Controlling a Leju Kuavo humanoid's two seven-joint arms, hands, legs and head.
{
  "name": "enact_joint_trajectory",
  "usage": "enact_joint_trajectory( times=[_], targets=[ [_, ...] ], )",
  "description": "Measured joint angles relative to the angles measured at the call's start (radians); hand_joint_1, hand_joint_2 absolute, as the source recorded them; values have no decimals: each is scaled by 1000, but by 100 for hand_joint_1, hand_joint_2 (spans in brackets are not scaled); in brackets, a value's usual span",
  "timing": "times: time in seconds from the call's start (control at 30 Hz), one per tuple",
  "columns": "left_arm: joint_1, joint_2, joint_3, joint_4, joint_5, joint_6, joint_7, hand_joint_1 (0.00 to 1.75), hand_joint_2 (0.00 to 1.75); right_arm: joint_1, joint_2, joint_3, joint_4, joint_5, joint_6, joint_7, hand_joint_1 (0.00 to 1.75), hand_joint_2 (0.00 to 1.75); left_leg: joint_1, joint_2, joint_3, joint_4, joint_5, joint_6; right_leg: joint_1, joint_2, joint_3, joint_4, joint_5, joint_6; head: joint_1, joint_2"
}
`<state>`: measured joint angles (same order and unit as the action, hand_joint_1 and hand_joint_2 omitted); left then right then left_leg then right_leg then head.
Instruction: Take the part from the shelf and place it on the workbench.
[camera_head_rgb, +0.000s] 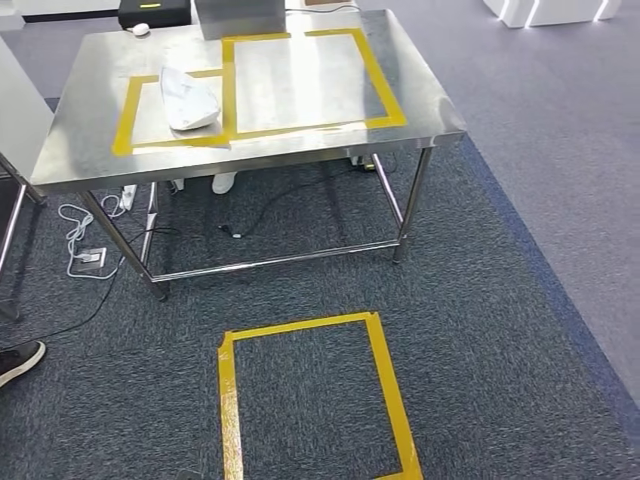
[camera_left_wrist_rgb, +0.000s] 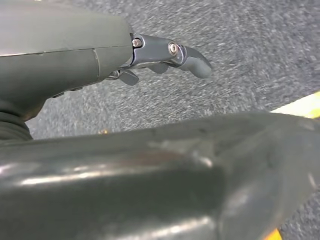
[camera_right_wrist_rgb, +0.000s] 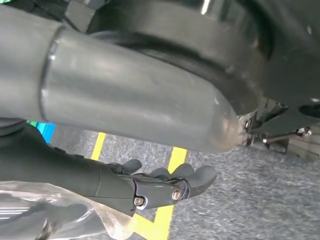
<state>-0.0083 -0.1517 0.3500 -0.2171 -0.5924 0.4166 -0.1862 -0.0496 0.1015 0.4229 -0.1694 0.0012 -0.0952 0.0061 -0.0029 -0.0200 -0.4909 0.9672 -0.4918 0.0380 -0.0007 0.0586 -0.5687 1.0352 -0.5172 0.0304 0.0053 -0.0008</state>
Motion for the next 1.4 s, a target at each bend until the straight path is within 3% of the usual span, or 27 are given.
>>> enact_joint_trajectory(
  times=[0.1,0.13,0.17,0.23,0.3,0.37,0.43,0.5,0.57,0.63,0.67,0.7,0.73,0.8,0.87,0.93,0.97,1.0,1.07,1.13,1.17,1.2,1.27,1.33,1.4],
  targets=[
    [2,-1,-3,0,-4,1,0,0,0,-2,0,0,0,1,0,0,0,0,-1,41,-14,-2,8,7,-3,-45,-93,196,-95,12,7,0],
    [3,-1,-3,1,-4,1,0,0,0,0,0,0,0,1,0,0,0,0,-1,55,-18,-1,10,7,-5,-50,-109,237,-105,15,7,0],
    [3,-1,-4,1,-4,1,0,0,0,2,0,0,0,1,1,0,0,0,-1,68,-22,-1,12,5,-7,-53,-105,239,-97,18,8,0],
    [2,-2,-5,1,-6,1,0,0,0,5,0,0,0,1,1,0,0,0,0,92,-25,3,15,2,-11,-75,-34,125,-39,23,8,0],
    [1,-1,-6,1,-7,0,0,0,0,2,0,0,0,1,2,-1,0,0,-4,112,-27,11,13,-7,-10,-123,44,-13,-1,18,8,0],
    [0,1,-6,2,-8,-1,-1,0,0,0,0,0,-1,1,4,-2,0,0,-10,129,-27,17,11,-17,-6,-142,60,-57,2,3,4,0],
    [-3,2,-6,2,-9,-2,-1,0,0,2,0,0,-1,1,6,-3,0,0,-7,136,-26,23,7,-27,-6,-119,54,-56,9,-15,-1,0],
    [-2,2,-7,2,-11,-2,-1,0,0,4,-1,0,0,1,7,-2,0,0,-1,95,-41,67,-32,-38,-7,-98,53,-57,18,-29,-3,0],
    [1,2,-7,3,-12,-2,-1,0,0,3,-1,0,0,1,7,-2,0,0,3,44,-90,192,-108,-44,-6,-74,49,-56,27,-41,-6,0],
    [5,2,-7,5,-12,-2,-1,0,0,3,-1,0,0,1,7,-2,0,0,3,33,-138,311,-153,-42,-1,-44,43,-55,32,-45,-6,0],
    [5,2,-7,5,-12,-2,-1,0,0,5,-1,0,0,1,7,-2,0,0,3,32,-142,321,-145,-39,1,-30,42,-54,33,-45,-7,0],
    [6,2,-7,6,-12,-2,-1,0,0,6,-1,0,0,1,7,-2,0,0,3,28,-129,294,-117,-34,3,-14,42,-52,34,-45,-7,0],
    [5,3,-7,6,-12,-2,0,0,0,7,-1,0,0,1,7,-1,0,0,2,18,-103,233,-77,-29,4,0,42,-51,34,-45,-7,0],
    [6,6,-7,6,-4,-2,-1,0,0,5,-1,0,-1,2,7,0,0,0,3,-41,-49,98,-13,-18,4,28,36,-46,35,-41,-6,0],
    [6,8,-5,7,10,-2,-5,0,0,2,-1,0,-1,2,7,2,0,0,2,-80,-32,40,2,-13,-1,54,21,-41,40,-30,-8,0],
    [4,9,-3,7,21,0,-13,0,0,5,-1,0,0,2,4,7,0,0,3,-60,-32,27,6,-11,-6,76,8,-42,46,-16,-10,0],
    [3,9,-2,7,25,1,-18,0,0,8,-1,0,0,2,2,9,0,0,4,-47,-30,18,11,-7,-5,67,-1,-35,40,-11,-9,0],
    [3,10,-1,7,29,1,-23,0,0,9,-1,0,0,1,0,11,0,0,6,-32,-28,8,16,-3,-3,46,-15,-14,24,-7,-6,0],
    [4,10,5,7,48,0,-35,0,0,10,-1,0,0,-1,-5,13,0,0,5,1,-27,-1,22,2,-1,-17,-67,88,-38,1,0,0],
    [8,9,23,7,84,-4,-50,0,0,12,-1,0,0,-5,-11,12,0,0,3,35,-30,-1,22,3,-5,-46,-121,207,-88,10,2,0],
    [9,9,36,7,99,-7,-58,0,0,14,-1,0,0,-6,-13,11,0,0,3,52,-31,0,22,3,-8,-52,-127,228,-89,15,2,0],
    [9,9,47,7,111,-11,-64,0,0,17,-1,0,0,-7,-15,10,0,0,3,66,-31,1,21,2,-12,-58,-111,208,-71,19,2,0],
    [9,9,64,7,119,-15,-70,0,0,22,-1,0,0,-8,-18,9,0,0,4,89,-31,6,18,-4,-17,-88,-32,72,-13,24,2,0],
    [9,9,76,7,122,-17,-74,0,0,20,0,0,0,-8,-20,7,0,0,2,107,-31,15,12,-16,-16,-116,32,-34,17,17,0,0],
    [8,9,84,6,122,-17,-76,0,0,19,1,0,0,-8,-23,7,0,0,1,121,-28,19,9,-28,-11,-110,35,-47,19,2,-3,0]
  ],
)
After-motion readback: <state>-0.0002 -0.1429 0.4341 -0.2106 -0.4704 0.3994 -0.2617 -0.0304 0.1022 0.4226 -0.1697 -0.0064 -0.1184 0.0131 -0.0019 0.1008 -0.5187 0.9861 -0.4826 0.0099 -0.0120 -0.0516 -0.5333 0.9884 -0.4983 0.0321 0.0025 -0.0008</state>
